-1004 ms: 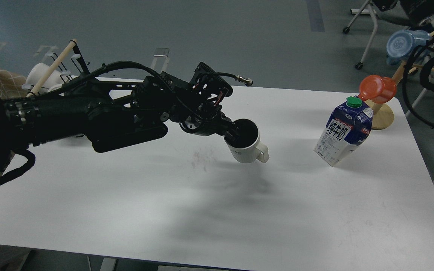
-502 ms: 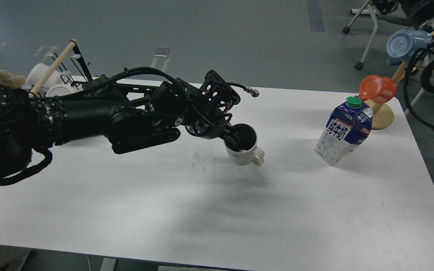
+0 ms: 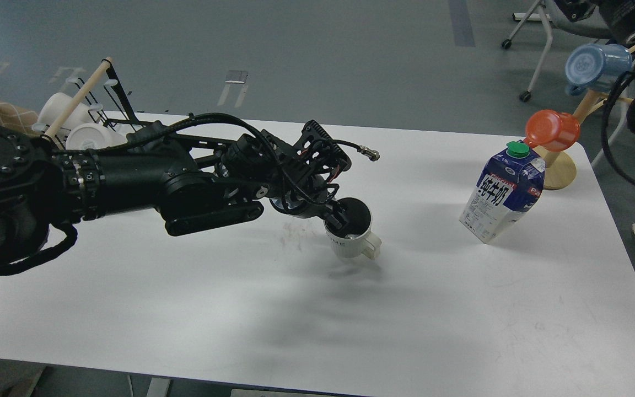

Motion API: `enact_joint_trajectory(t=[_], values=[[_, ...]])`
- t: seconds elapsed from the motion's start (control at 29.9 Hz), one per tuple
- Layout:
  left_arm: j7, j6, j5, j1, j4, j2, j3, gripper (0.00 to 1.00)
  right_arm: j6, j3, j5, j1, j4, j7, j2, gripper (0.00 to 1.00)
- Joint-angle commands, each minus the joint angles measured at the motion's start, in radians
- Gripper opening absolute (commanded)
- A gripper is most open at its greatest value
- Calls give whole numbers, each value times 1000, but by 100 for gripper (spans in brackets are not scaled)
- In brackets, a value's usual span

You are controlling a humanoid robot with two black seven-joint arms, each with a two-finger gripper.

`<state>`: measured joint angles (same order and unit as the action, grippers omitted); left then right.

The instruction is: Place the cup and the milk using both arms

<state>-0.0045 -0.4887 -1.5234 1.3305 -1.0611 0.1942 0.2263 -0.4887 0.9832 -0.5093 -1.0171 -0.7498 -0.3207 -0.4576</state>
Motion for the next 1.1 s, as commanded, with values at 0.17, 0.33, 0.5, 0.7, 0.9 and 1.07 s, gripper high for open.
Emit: enact_joint_trajectory(t=[0.17, 0.33, 0.5, 0.7, 0.9, 1.07], values=[[0, 0, -1, -22, 3, 16, 2, 16, 0, -1, 0, 8, -2, 0, -13, 100], [-2, 0, 5, -11, 7, 21, 2, 71, 0, -1, 0, 11, -2, 0, -12, 100], [-5, 0, 19, 6, 6, 27, -7, 90, 0, -3, 0, 12, -2, 0, -13, 100], [-14, 0, 123, 111, -7, 103, -42, 96, 0, -3, 2, 22, -2, 0, -36, 100], [-12, 0, 385, 179, 67, 223, -247, 97, 0, -8, -17, 8, -14, -1, -96, 100], [-5, 0, 534, 124, 131, 306, -450, 97, 0, -9, -256, 8, -112, -4, -229, 100]])
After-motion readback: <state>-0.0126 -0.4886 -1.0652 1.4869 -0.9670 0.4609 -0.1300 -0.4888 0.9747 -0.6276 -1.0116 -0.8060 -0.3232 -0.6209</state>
